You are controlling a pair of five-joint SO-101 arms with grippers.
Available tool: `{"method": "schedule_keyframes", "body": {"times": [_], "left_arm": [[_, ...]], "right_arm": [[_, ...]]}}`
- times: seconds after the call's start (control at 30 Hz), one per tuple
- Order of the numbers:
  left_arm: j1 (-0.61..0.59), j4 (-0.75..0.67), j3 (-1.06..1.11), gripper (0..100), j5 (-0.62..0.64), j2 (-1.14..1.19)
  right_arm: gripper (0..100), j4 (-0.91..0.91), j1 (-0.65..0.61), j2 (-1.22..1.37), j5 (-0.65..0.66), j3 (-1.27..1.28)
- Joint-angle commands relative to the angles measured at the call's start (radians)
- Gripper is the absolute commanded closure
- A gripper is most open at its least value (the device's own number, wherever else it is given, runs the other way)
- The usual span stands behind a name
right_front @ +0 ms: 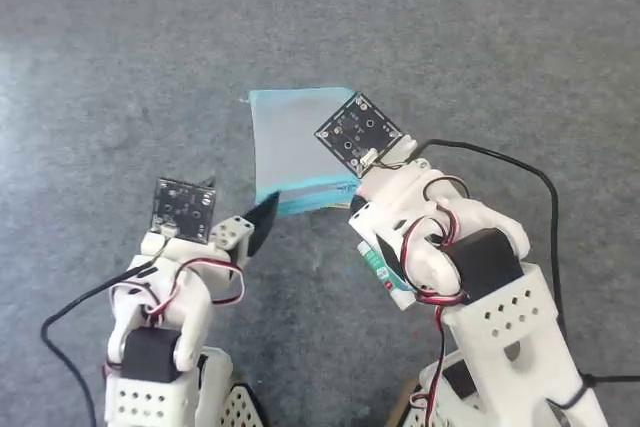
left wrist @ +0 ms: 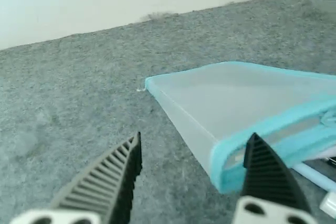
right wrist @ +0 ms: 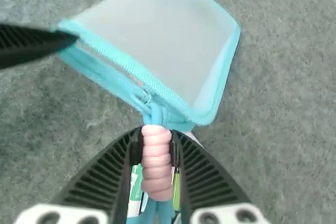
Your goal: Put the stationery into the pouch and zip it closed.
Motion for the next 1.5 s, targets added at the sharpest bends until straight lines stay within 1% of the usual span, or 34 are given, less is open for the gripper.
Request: {"method": "schedule_keyframes", "body": {"times": [0.0, 0.13, 0.43, 0.57, 0.7, 0.83, 0.9, 1.0, 1.07, 1.2, 1.27, 1.47], "left_arm": [[-0.021, -0.044, -0.027, 70, -0.011, -0.008], [0.008, -0.046, -0.008, 70, -0.029, -0.008], [0.009, -0.049, 0.004, 70, -0.035, -0.008], [0.009, -0.061, 0.005, 70, -0.035, -0.006], [0.009, -0.091, 0.027, 73, -0.035, -0.006], [0.009, -0.107, 0.042, 74, -0.051, -0.006], [0.009, -0.106, 0.042, 77, -0.054, -0.006], [0.009, -0.106, 0.041, 86, -0.052, -0.006], [0.009, -0.106, 0.039, 90, -0.052, -0.008], [0.005, -0.109, 0.038, 93, -0.051, -0.008], [-0.005, -0.132, 0.039, 94, -0.049, -0.008], [-0.074, -0.16, 0.042, 95, -0.049, -0.008]], "right_arm": [[99.1, 0.01, -0.01, -0.01, -0.006, -0.064], [99.1, 0.002, -0.01, -0.01, -0.006, -0.069], [99.1, 0.012, -0.002, -0.004, -0.012, -0.18], [99.1, 0.021, -0.005, -0.005, -0.014, -0.18], [99.1, 0.067, -0.008, -0.019, -0.006, -0.189], [99.1, 0.074, -0.008, -0.056, -0.006, -0.187], [99.1, 0.074, -0.008, -0.062, -0.006, -0.186], [99.1, 0.071, -0.007, -0.064, -0.006, -0.172], [99.1, 0.064, -0.005, -0.064, -0.006, -0.138], [99.1, -0.018, -0.002, -0.067, -0.005, -0.026], [99.1, -0.058, -0.001, -0.064, -0.005, 0.014], [99.1, -0.084, -0.001, -0.064, 0.021, 0.031]]}}
